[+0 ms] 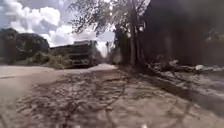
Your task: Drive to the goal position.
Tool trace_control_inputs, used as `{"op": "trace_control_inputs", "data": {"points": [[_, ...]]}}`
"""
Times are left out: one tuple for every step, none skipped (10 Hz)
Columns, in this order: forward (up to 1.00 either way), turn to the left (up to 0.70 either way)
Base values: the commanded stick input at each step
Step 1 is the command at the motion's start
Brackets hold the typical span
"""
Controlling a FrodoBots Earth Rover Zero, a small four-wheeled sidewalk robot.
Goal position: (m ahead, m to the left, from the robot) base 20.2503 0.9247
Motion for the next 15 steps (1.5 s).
{"op": "trace_control_inputs", "data": {"points": [[0.7,0.0],[0.7,0.0],[0.7,0.0],[0.7,0.0],[0.7,0.0],[0.7,0.0],[0.7,0.0],[0.7,0.0],[0.7,0.0],[0.7,0.0],[0.7,0.0],[0.7,0.0],[0.7,0.0],[0.7,0.0],[0.7,0.0]]}}
